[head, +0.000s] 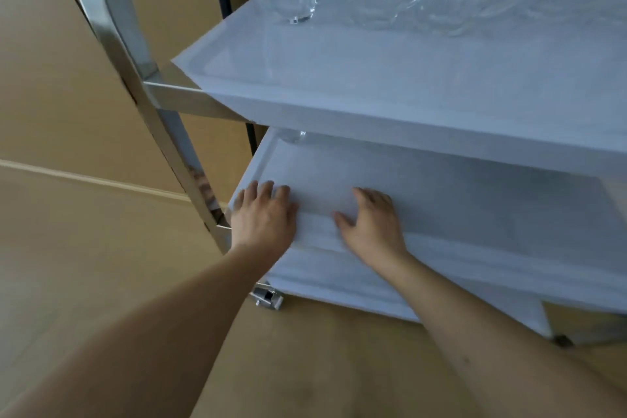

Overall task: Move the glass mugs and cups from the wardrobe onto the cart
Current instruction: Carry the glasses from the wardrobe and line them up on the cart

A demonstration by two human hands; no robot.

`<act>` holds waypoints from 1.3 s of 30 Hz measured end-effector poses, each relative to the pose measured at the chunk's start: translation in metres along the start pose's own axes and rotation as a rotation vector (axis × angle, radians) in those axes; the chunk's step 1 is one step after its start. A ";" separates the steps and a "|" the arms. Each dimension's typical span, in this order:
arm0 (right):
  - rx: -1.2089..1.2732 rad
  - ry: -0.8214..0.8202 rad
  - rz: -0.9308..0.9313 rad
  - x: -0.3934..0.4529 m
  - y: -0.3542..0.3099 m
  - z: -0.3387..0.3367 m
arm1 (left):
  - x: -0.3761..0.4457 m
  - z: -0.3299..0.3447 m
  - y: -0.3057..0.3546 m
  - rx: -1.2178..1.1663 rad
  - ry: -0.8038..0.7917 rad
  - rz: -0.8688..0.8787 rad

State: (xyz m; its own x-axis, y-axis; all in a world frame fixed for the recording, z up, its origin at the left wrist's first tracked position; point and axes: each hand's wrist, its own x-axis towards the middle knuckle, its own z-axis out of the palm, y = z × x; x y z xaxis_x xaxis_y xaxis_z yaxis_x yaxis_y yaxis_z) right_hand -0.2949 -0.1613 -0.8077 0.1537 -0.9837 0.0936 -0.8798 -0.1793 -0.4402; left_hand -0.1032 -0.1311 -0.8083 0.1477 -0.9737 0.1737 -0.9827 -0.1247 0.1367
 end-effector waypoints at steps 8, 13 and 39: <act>0.048 -0.246 0.198 -0.083 -0.042 -0.117 | -0.074 -0.139 0.052 -0.060 -0.250 0.108; 0.081 -0.299 0.272 -0.115 -0.091 -0.225 | -0.087 -0.256 0.079 -0.062 -0.329 0.114; 0.085 0.569 0.365 -0.174 -0.077 -0.804 | -0.032 -0.716 0.451 -0.269 0.110 0.741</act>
State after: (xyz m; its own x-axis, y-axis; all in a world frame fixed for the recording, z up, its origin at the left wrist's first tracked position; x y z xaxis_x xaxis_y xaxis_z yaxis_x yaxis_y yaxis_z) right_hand -0.6157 0.0349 -0.0725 -0.4273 -0.8248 0.3703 -0.7885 0.1395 -0.5990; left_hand -0.4713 -0.0198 -0.0534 -0.5099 -0.7591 0.4047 -0.7711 0.6119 0.1762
